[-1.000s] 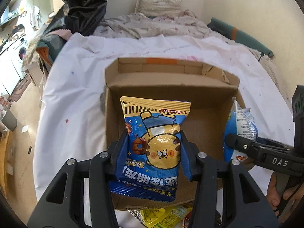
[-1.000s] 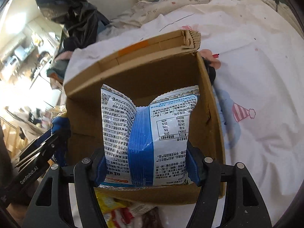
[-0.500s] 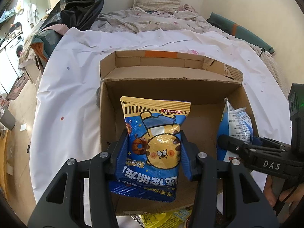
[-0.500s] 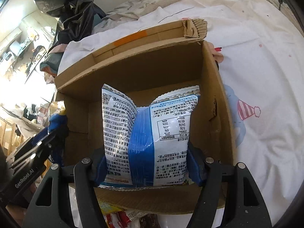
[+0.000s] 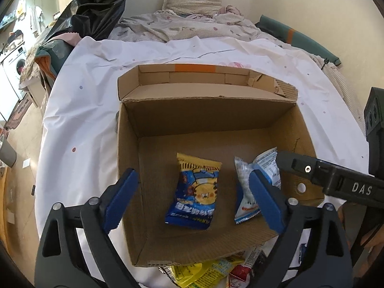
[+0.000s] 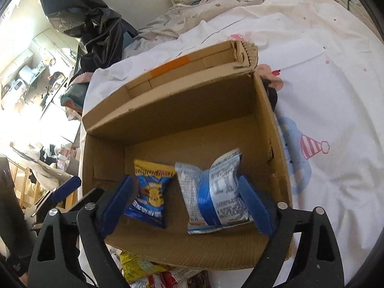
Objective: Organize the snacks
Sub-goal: 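Lower both bags into the box and open both tools, then grasp a white snack stick with the left tool while the right tool grasps a blue stick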
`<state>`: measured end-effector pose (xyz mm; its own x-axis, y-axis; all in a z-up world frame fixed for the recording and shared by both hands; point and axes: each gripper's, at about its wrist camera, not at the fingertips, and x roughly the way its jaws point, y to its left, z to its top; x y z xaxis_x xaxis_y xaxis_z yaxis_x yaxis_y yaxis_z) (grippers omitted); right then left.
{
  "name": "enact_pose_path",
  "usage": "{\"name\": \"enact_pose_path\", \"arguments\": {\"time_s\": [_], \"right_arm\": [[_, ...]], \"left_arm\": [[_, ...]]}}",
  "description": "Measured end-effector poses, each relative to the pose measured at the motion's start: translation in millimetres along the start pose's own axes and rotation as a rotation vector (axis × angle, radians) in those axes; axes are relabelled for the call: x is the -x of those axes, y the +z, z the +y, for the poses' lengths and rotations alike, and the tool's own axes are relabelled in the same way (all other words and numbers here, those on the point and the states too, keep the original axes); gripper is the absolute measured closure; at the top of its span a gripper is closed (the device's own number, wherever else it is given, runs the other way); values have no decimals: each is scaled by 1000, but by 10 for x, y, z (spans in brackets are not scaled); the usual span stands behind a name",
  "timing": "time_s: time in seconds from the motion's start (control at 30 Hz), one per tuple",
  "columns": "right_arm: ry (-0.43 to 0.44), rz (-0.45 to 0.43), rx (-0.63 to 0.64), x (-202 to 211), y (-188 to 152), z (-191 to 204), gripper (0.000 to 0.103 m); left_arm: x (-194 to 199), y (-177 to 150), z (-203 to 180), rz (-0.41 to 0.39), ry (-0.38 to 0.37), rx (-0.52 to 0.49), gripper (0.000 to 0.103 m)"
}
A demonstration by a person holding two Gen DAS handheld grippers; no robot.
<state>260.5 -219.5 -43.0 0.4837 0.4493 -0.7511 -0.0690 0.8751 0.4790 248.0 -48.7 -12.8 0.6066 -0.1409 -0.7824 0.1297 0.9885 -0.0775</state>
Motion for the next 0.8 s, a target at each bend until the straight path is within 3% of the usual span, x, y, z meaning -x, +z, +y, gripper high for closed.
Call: {"name": "enact_pose_path", "arguments": {"time_s": [0.43,0.8], "right_arm": [[17,-27,-23,160,31,-16,11],[-1,-36,-27,559,-285,-46,11]], "left_arm": [[181,-29,93,-28,8,18,11],[586,-306,283,-48,44,62,11]]}}
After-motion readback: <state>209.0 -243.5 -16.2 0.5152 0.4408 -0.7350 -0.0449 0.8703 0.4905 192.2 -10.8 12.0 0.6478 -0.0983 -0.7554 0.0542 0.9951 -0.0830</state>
